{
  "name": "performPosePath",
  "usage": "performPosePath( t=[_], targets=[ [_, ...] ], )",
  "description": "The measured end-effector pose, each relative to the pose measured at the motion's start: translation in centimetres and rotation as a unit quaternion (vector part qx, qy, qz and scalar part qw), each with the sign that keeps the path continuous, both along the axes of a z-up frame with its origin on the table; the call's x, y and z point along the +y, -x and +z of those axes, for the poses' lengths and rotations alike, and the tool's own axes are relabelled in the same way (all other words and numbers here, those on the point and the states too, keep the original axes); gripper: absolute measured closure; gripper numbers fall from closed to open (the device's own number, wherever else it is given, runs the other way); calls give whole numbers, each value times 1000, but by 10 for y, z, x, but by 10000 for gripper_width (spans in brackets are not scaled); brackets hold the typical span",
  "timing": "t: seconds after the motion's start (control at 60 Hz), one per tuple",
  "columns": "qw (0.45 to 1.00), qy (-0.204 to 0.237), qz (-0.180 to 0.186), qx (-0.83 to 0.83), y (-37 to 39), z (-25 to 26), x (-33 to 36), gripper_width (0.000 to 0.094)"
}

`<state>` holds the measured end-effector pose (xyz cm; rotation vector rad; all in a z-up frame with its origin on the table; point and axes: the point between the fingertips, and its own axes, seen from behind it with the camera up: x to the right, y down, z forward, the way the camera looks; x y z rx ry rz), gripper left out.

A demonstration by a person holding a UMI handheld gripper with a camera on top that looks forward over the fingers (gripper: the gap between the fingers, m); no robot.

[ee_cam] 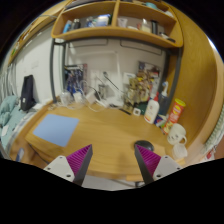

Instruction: Arrange mouse

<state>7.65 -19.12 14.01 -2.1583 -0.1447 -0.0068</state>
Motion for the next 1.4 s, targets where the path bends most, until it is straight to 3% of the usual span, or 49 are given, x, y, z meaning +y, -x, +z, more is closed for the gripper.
performPosePath(
  t=[0.167,0.333,0.65,0.85,0.933,1.033,1.05,1.183,1.317,1.4],
  targets=[
    [998,48,-38,-22,-84,-69,6,80],
    [995,77,-52,-35,-136,-113,31,82],
    [995,99,-33,3,-157,-148,108,80],
    [991,113,-60,36,-181,-159,145,100],
    [989,117,-74,53,-189,-160,152,193],
    [989,107,-90,50,-197,-160,153,365],
    [989,104,-91,50,-197,-160,153,435],
    [988,90,-113,50,-201,-159,150,462],
    [987,69,-135,50,-202,-157,148,604],
    [985,77,-146,53,-201,-158,148,643]
  ],
)
